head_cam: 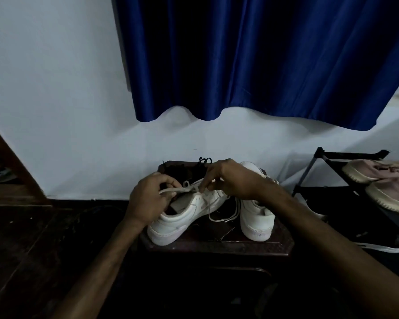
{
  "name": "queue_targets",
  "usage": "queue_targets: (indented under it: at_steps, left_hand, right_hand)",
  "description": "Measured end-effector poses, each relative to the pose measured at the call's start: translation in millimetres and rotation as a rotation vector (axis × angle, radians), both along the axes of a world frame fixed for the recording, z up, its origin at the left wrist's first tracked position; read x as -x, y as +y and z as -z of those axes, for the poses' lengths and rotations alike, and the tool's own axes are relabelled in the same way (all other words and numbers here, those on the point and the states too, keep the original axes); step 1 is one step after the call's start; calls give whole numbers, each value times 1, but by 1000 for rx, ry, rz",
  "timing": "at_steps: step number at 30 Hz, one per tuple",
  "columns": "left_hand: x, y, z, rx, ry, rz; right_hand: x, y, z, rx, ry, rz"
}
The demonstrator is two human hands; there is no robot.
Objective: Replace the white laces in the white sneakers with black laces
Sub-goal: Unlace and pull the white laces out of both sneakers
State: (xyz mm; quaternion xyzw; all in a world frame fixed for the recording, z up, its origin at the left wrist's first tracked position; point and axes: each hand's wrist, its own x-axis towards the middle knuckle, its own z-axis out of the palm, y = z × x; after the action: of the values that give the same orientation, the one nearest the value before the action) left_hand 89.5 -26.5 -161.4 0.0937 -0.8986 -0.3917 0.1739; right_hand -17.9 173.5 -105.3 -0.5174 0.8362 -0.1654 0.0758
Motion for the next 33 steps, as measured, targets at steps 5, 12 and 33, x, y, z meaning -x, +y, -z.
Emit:
queue_targets:
  at_steps: [5,12,33]
  left_hand:
    - [-14,19,-8,345,201,-55]
    - [-29,55,4,461,14,9]
    - [-29,85,18,557,66,-19]
  right_hand:
    - [5,-9,7,46,99,-105]
    - [12,-26,5,-210,316,-201]
    - [-10,-29,-12,-373,43,259]
